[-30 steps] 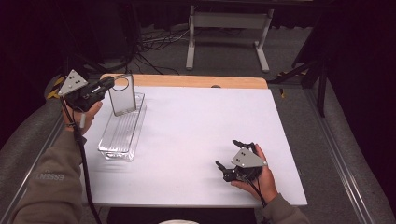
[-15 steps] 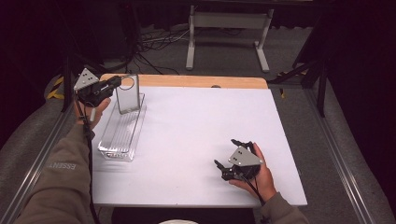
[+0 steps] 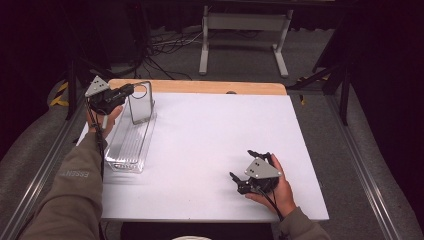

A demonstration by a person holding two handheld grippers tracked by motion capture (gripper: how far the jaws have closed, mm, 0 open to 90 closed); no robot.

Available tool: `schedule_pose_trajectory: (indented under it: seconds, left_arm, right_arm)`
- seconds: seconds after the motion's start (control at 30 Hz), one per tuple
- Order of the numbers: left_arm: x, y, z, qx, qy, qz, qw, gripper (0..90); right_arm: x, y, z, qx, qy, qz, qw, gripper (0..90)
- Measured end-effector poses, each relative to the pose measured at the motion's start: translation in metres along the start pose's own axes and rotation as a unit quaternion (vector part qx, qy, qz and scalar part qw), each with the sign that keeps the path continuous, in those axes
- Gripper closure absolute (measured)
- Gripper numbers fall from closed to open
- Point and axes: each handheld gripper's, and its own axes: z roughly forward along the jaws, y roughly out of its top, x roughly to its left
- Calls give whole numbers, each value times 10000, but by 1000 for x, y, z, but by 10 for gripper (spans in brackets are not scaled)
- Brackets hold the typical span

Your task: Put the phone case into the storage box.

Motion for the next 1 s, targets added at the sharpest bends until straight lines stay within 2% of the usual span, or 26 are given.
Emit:
schedule_pose_trajectory:
  seconds: [0.23, 0.4, 0.57, 0.8, 0.87, 1.0]
  left_arm:
    - [14, -1, 4, 90, 186, -113, 9997, 783]
    - [19, 1, 10, 137, 223, -126, 9996, 778]
    - [24, 5, 20, 246, 156, -90, 9995, 761]
    - [22, 10, 31, 347, 161, 20, 9993, 752]
    - [20, 11, 32, 393, 273, 75, 9988, 739]
    - [22, 10, 32, 392, 305, 43, 9988, 717]
  right_arm:
    - [1, -1, 2, 62, 57, 0, 10000, 121]
    - [-1, -1, 2, 76, 60, 45, 9999, 120]
    - [-1, -2, 2, 76, 87, 59, 9999, 121]
    - [-1, -2, 4, 117, 110, 40, 9999, 127]
    - [-1, -3, 4, 128, 112, 35, 9998, 127]
    - [0, -2, 4, 126, 123, 33, 9998, 129]
